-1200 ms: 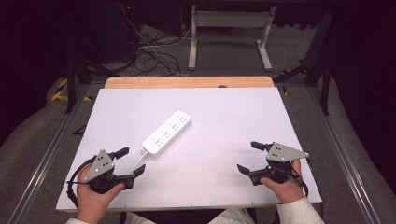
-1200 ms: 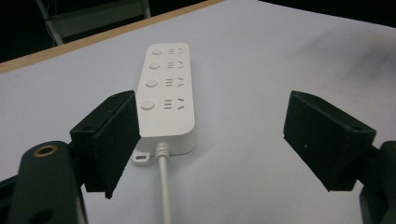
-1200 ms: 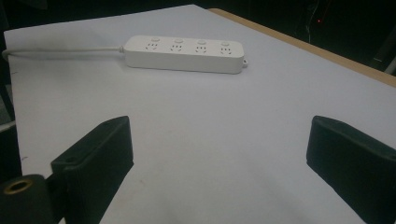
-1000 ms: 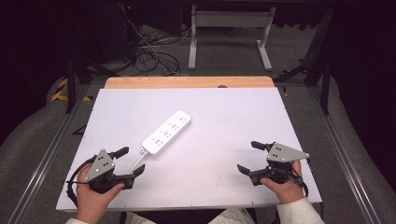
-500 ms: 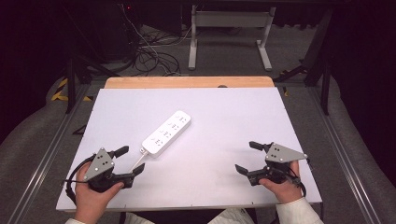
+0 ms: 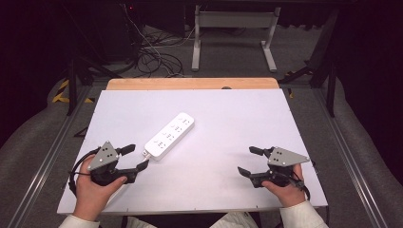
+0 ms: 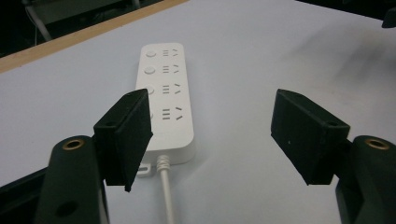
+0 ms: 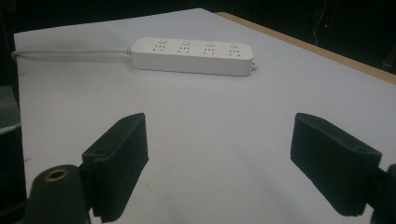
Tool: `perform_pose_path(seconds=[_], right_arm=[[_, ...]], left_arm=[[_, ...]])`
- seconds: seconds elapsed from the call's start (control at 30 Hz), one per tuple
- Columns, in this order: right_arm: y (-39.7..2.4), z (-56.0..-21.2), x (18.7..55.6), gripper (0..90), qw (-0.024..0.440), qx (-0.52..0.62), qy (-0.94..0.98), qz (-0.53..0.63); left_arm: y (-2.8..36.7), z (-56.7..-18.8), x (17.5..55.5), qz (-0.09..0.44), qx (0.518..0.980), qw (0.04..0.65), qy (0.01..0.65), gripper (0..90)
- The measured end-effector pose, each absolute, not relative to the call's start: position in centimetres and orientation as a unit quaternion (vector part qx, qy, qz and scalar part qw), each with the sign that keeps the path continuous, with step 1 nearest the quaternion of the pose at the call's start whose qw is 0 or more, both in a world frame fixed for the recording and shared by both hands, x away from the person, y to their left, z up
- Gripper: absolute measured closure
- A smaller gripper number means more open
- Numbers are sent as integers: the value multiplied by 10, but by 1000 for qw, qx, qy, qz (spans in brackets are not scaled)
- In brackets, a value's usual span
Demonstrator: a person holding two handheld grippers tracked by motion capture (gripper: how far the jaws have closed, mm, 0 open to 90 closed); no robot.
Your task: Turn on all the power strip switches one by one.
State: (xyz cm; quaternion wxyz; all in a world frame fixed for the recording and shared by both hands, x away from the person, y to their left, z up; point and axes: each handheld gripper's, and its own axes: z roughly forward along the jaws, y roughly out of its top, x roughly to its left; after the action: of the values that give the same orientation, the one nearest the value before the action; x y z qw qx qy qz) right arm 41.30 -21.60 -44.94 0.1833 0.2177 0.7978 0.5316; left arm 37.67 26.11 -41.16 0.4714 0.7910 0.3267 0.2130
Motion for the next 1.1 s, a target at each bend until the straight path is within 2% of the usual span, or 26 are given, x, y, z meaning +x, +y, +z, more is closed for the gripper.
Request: perform_pose_path(seconds=[0.57,0.83,0.97,1.07,1.1], right_arm=[[-216,-451,413,197,173,222,799,531],[-217,-451,413,198,165,224,796,537],[-218,-451,413,199,162,225,794,541],[-217,-451,413,201,161,229,796,538],[-217,-451,413,201,161,229,796,536]], left_arm=[[246,-394,412,201,809,452,317,471],[239,-394,426,197,817,445,308,522],[239,-395,429,204,817,451,297,596],[240,-396,433,191,817,453,302,601],[240,-395,434,192,817,452,303,630]])
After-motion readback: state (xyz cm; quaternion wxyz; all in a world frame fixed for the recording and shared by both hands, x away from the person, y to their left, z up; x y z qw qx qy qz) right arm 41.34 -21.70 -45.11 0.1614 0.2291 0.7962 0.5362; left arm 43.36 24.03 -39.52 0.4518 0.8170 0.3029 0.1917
